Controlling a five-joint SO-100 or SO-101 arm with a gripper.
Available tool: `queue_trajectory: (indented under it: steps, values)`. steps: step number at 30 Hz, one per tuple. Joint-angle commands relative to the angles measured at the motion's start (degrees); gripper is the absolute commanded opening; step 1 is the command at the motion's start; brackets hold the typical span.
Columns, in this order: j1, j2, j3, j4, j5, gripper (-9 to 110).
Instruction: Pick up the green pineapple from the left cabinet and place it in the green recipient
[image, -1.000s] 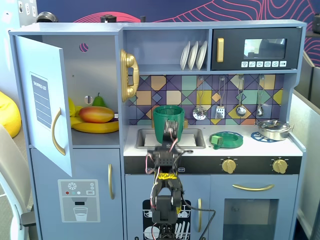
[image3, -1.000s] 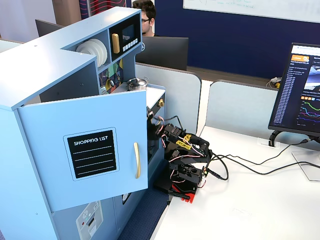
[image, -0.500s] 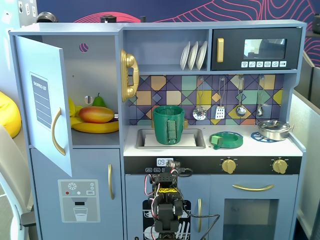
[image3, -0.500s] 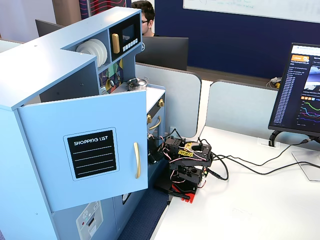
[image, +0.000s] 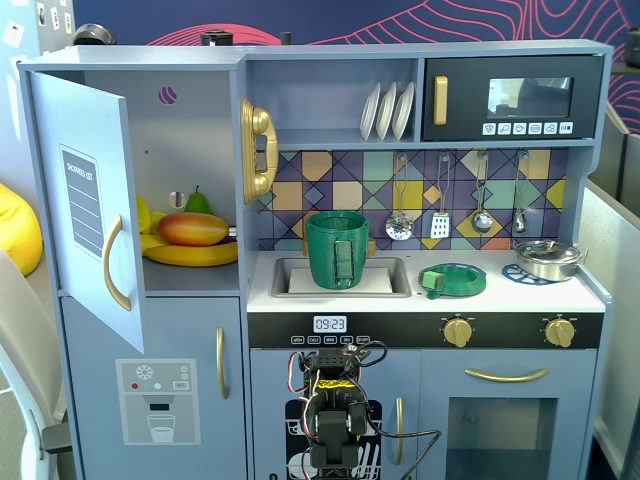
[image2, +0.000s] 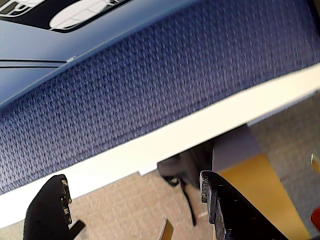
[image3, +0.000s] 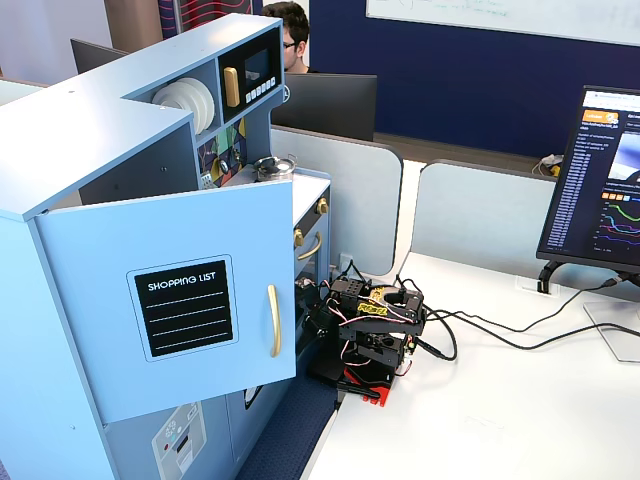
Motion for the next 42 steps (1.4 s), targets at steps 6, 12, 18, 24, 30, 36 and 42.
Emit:
queue_trajectory:
  steps: [6, 12, 18, 24, 30, 36, 42]
  values:
    - [1.23, 1.85, -0.35, 12.22, -9.67, 24]
    - [0.88, 4.22, -0.35, 18.98, -12.83, 23]
    - [3.87, 7.03, -0.35, 20.48, -13.36, 23]
    - [4.31, 10.02, -0.35, 22.41, -16.17, 23]
    - [4.13, 11.87, -0.35, 23.91, -19.51, 22]
    - [3.87, 11.87, -0.35, 23.91, -19.60, 22]
    - [3.87, 11.87, -0.35, 23.91, -19.60, 22]
